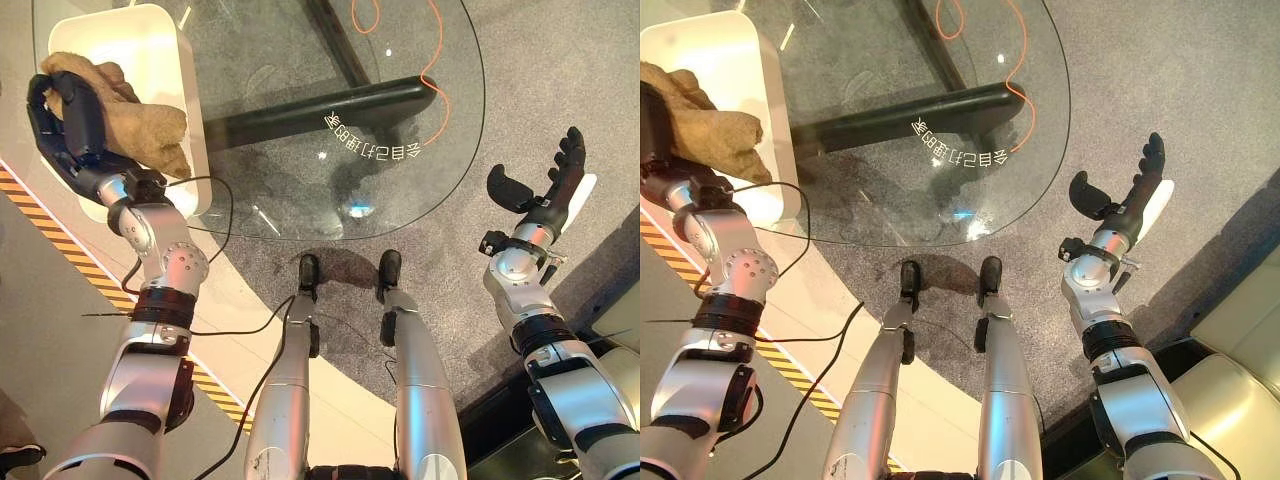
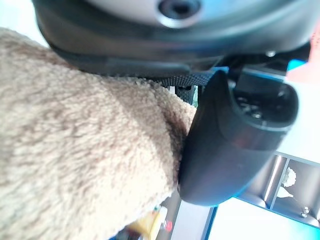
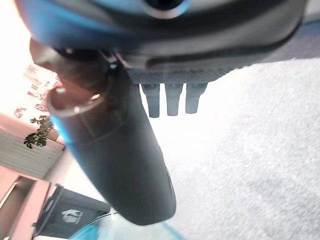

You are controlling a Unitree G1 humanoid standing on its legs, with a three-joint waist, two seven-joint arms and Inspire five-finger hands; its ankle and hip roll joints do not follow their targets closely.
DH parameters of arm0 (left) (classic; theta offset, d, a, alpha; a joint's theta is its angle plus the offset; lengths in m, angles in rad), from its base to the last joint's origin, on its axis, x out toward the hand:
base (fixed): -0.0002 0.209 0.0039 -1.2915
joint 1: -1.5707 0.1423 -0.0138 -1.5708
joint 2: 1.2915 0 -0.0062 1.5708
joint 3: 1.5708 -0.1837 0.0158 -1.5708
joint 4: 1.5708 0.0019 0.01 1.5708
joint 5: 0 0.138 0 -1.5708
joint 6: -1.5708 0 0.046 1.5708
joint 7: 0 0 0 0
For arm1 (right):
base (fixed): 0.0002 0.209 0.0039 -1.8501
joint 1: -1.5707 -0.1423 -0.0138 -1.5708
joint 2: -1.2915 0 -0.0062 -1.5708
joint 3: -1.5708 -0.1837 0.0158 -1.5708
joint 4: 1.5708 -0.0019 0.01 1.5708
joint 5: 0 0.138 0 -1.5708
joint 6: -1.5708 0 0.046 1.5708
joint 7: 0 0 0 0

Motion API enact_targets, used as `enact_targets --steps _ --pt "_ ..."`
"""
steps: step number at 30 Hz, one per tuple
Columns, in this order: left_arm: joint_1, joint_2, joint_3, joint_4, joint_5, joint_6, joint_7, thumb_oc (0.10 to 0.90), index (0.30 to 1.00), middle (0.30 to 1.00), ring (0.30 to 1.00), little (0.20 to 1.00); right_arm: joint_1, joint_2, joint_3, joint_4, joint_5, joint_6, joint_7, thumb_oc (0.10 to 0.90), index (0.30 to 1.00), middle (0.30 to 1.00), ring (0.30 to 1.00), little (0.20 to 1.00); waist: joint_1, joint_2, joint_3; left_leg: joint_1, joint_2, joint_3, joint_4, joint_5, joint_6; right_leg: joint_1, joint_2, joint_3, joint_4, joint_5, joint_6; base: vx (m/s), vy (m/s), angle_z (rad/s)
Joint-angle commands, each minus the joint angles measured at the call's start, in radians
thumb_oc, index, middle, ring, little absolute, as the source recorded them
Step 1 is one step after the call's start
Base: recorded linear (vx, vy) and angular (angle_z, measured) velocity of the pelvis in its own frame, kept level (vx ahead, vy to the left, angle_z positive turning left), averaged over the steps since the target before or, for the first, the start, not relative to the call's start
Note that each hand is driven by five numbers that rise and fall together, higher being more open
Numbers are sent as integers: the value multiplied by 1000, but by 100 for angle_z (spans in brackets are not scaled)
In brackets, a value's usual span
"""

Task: Wipe the table with a cloth and put it in the basket.

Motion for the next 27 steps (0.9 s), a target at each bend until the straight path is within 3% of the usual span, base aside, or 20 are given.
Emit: enact_targets --steps 1,8,14,27 --pt "-125 177 34 -1 108 -152 60 100 300 300 300 200 -38 -83 4 29 32 -105 -6 800 900 900 900 900 0 -2 -29 4 -45 68 79 -87 37 56 52 -41 -17 -82 13 0 0 0" --pt "-184 243 -9 130 186 -110 177 100 300 300 300 200 -48 -83 -1 145 61 -111 22 800 900 900 900 900 -2 -7 -29 -9 -40 67 92 -95 37 49 56 -39 -17 -85 10 0 0 0" --pt "-235 275 -64 217 327 -19 312 100 300 300 300 200 -57 -82 0 212 69 -113 37 800 900 900 900 900 -6 -11 -29 -22 -35 69 101 -97 38 39 59 -39 -10 -85 9 0 0 0" --pt "-300 322 -133 345 489 122 386 100 300 300 300 200 -65 -82 25 269 19 -88 30 800 900 900 900 900 -18 -23 -29 -42 -29 71 117 -103 38 20 68 -30 -4 -83 10 0 0 0"
